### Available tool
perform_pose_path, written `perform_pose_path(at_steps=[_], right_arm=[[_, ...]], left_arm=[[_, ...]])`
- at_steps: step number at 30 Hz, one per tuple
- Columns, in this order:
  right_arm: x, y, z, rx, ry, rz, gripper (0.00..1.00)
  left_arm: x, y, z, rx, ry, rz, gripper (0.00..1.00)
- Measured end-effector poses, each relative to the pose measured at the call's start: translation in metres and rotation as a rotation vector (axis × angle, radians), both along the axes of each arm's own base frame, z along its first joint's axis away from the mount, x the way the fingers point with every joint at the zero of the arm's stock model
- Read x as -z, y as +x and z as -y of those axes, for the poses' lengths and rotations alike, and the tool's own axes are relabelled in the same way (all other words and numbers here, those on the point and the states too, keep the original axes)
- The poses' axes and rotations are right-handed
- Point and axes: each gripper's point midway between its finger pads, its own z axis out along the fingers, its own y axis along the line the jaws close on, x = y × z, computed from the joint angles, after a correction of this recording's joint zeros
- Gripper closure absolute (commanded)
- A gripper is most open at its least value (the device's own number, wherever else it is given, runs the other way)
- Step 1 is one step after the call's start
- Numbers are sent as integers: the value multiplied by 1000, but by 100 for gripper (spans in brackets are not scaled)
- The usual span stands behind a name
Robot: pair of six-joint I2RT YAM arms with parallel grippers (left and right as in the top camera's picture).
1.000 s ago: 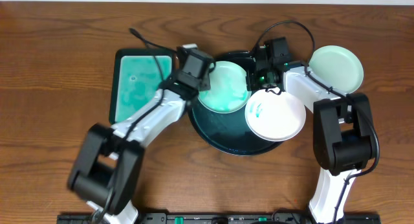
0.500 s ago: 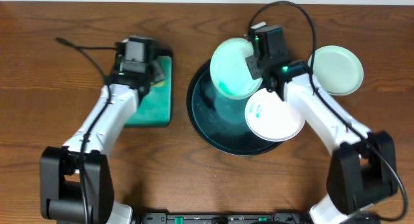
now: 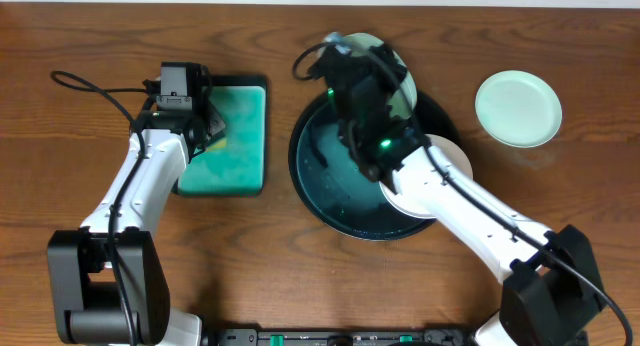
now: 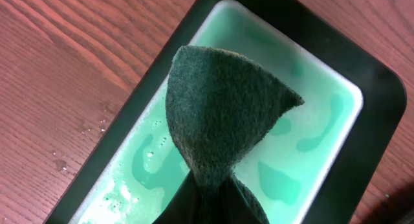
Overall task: Clean dirty plates on tray and stack at the side
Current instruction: 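Lift the pale green plate with right gripper and carry it right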
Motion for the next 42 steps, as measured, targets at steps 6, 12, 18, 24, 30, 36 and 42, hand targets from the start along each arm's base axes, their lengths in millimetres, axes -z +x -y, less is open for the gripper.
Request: perform_pose_path(at_steps=[6, 12, 18, 24, 30, 36, 42], right_arm=[[-11, -10, -19, -55, -163, 1, 99], [-14, -14, -22, -65, -257, -12, 99], [-14, -15, -21, -65, -307, -24, 99], [6, -17, -20, -105, -330, -108, 99], [21, -6, -6, -111, -260, -148, 99], [13, 0, 0, -85, -227, -112, 99], [55, 19, 44, -57, 73, -237, 99]], left_arm=[[0, 0, 1, 1, -3, -1, 93], [0, 0, 1, 1, -3, 0, 93], [0, 0, 1, 1, -3, -1, 93], [0, 0, 1, 1, -3, -1, 93], [1, -1, 1, 2, -3, -2, 93], [1, 0, 1, 2, -3, -1, 93], [1, -1, 1, 2, -3, -3, 93]])
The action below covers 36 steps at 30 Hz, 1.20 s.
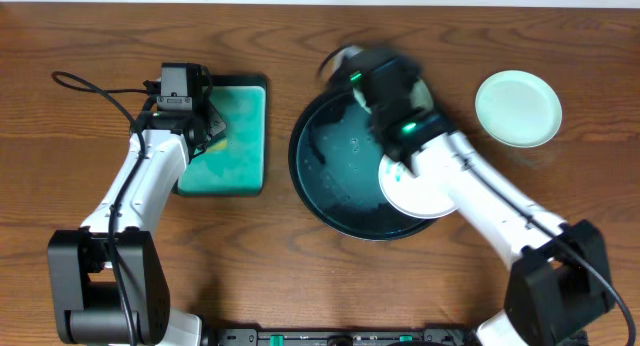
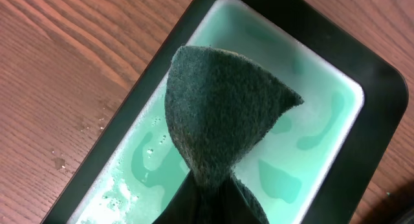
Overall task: Clean dirty plates on tray and stack at the side
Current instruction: 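Lift the pale green plate with right gripper and carry it right, then lower the plate onto the first pale green plate and open right gripper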
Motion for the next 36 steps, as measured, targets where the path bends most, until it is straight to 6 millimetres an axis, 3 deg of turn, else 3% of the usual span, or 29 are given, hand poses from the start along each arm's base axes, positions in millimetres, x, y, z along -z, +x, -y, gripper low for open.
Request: perform_pose_path(at_steps=[6, 10, 13, 16, 20, 24, 31, 34, 36], right_arm=[[15, 33, 89, 275, 629, -1, 99], [18, 41, 165, 441, 1086, -10, 99], [27, 30, 237, 627, 1332, 5, 99], [58, 4, 302, 867, 1487, 1, 99], [91, -20, 348, 1059, 1592, 2, 99], [118, -35, 373, 1176, 1640, -6, 99], [152, -37, 378, 1245, 1670, -47, 92], [161, -39, 374, 1266, 1676, -74, 71], [162, -38, 371, 1263, 1678, -83, 69]], left_arm=[[0, 0, 0, 0, 0, 0, 93], [0, 0, 0, 0, 0, 0, 93], [0, 0, 0, 0, 0, 0, 93], [0, 0, 0, 0, 0, 0, 93], [0, 0, 0, 0, 0, -1, 93], [0, 1, 0, 0, 0, 5, 93], [-1, 2, 0, 0, 0, 10, 93], [-1, 2, 0, 0, 0, 11, 93], [-1, 3, 0, 0, 0, 14, 93]])
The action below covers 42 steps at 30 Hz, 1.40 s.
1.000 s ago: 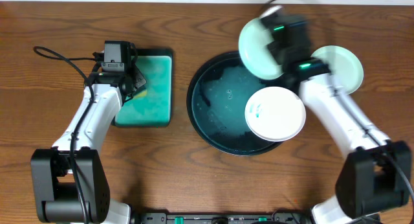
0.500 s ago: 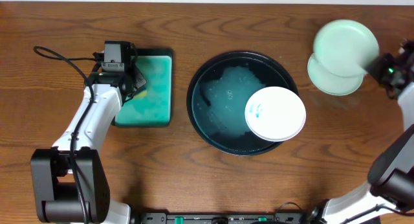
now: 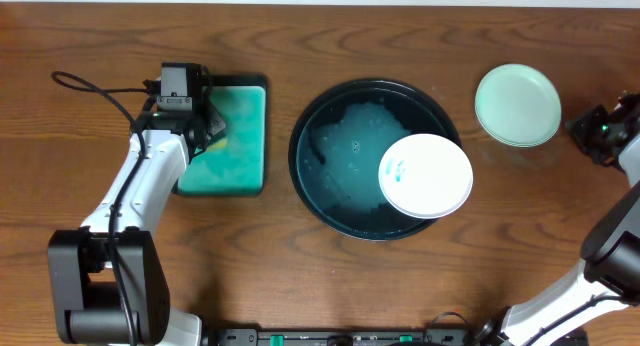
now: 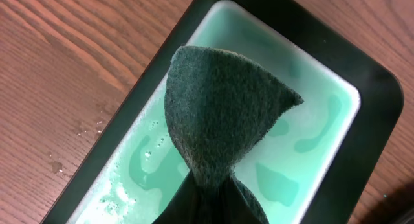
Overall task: Clean dirty plates on tray and stack at the side
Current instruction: 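Lower the plate onto the first pale green plate and open right gripper, then move right gripper to the white plate on the black tray and grip its rim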
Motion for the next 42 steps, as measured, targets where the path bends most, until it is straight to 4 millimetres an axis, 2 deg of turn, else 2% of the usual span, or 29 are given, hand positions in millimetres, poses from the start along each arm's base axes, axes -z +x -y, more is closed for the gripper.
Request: perform_pose_path(at_steps=[6, 9, 11, 15, 19, 20, 21, 22, 23, 26, 29, 32, 38, 42], right_arm=[[-1, 5, -26, -68, 67, 10, 59], [-4, -2, -42, -95, 126, -10, 55], [-13, -6, -51, -118, 139, -16, 52], [-53, -13, -77, -203, 91, 4, 46], [-105, -19, -124, -334, -24, 45, 37], [-116, -20, -138, -367, -57, 54, 33], [-126, -22, -151, -400, -87, 62, 23], [-134, -24, -165, -429, -119, 69, 6], [-142, -26, -178, -464, -148, 78, 1], [-159, -33, -221, -571, -219, 99, 1], [-161, -46, -253, -657, -255, 77, 1], [-147, -66, -276, -733, -272, -14, 1], [-121, -101, -281, -783, -294, -208, 1], [-103, -114, -271, -755, -319, -335, 1]], left_arm=[[0, 1, 0, 0, 0, 3, 92], [0, 1, 0, 0, 0, 3, 92], [0, 1, 0, 0, 0, 3, 93], [0, 1, 0, 0, 0, 3, 93], [0, 1, 0, 0, 0, 3, 93], [-1, 1, 0, 0, 0, 3, 93], [0, 1, 0, 0, 0, 3, 93], [0, 1, 0, 0, 0, 3, 93], [0, 1, 0, 0, 0, 3, 93], [0, 1, 0, 0, 0, 3, 93], [0, 0, 0, 0, 0, 2, 93], [0, 0, 0, 0, 0, 2, 93], [1, -2, 0, 0, 0, -10, 93], [1, -2, 0, 0, 0, -10, 93]])
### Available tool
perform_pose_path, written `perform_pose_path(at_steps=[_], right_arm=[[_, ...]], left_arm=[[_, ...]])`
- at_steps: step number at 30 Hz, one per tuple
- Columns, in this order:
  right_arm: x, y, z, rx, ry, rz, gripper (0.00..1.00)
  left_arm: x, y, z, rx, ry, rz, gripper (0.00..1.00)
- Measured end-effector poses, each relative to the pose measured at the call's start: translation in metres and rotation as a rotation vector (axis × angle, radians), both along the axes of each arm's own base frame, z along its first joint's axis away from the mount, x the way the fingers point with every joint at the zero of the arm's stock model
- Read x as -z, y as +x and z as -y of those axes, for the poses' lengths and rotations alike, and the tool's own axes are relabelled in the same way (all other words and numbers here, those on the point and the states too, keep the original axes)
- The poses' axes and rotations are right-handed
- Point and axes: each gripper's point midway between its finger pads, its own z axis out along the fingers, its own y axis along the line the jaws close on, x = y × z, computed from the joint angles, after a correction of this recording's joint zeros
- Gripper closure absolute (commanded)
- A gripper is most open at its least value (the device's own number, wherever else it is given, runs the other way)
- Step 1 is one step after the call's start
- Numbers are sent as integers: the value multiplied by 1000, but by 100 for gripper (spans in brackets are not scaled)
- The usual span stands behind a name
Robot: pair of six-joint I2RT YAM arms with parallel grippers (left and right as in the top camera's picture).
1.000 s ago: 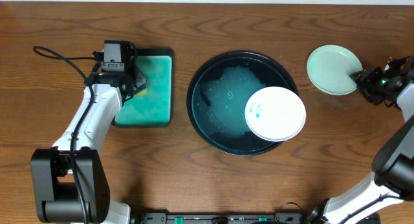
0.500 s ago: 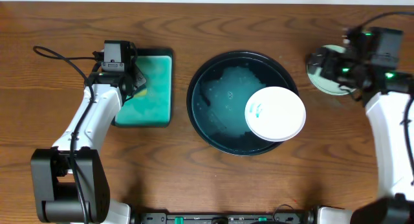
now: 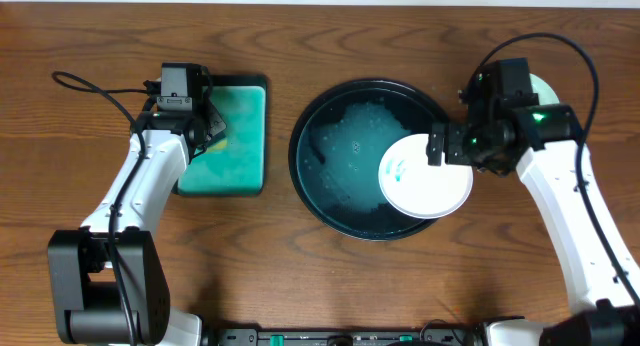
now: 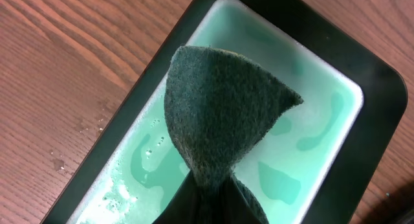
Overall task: Clean dirty plates on tray and stack at the side
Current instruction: 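Move right gripper to the white plate on the black tray and grip its rim, then slide the white plate to the tray center with right gripper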
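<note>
A white plate (image 3: 424, 182) with small teal smears lies in the right part of the round dark tray (image 3: 330, 156) of soapy water. My right gripper (image 3: 440, 146) hovers at that plate's upper right edge; from above I cannot tell how its jaws stand. A pale green plate (image 3: 543, 85) on the table at the right is mostly hidden behind the right arm. My left gripper (image 4: 210, 198) is shut on a dark green sponge (image 4: 223, 114), held over the rectangular tray of green soapy water (image 4: 310, 120).
The rectangular soap tray (image 3: 240, 136) sits left of the round tray, with a narrow strip of wooden table (image 3: 280, 236) between them. Cables loop behind both arms. Water drops spot the wood beside the soap tray.
My right arm was at the far right table edge, beyond the green plate. It now reaches over the round tray's right rim, at the white plate. The left arm and sponge have not moved.
My right gripper held a green plate over the round tray's far rim, then had it further right. After that the arm stood at the far right with green plates resting on the table. Now it is at the white plate. The left gripper held the sponge throughout.
</note>
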Motion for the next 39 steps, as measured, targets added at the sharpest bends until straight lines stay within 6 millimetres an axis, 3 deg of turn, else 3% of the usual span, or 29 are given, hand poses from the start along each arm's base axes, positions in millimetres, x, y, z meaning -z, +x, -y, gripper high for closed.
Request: perform_pose_path(at_steps=[12, 19, 25, 30, 32, 39], right_arm=[[53, -20, 25, 118, -147, -249, 1], [91, -27, 37, 212, -193, -290, 2], [112, -28, 55, 322, -148, -283, 27], [122, -29, 63, 376, -87, -285, 32], [125, -29, 63, 384, -63, -284, 39], [126, -22, 55, 385, 4, -263, 85]], left_arm=[[0, 0, 0, 0, 0, 0, 93], [0, 0, 0, 0, 0, 0, 93], [0, 0, 0, 0, 0, 0, 93], [0, 0, 0, 0, 0, 1, 93], [0, 0, 0, 0, 0, 2, 93], [-1, 2, 0, 0, 0, 9, 93]])
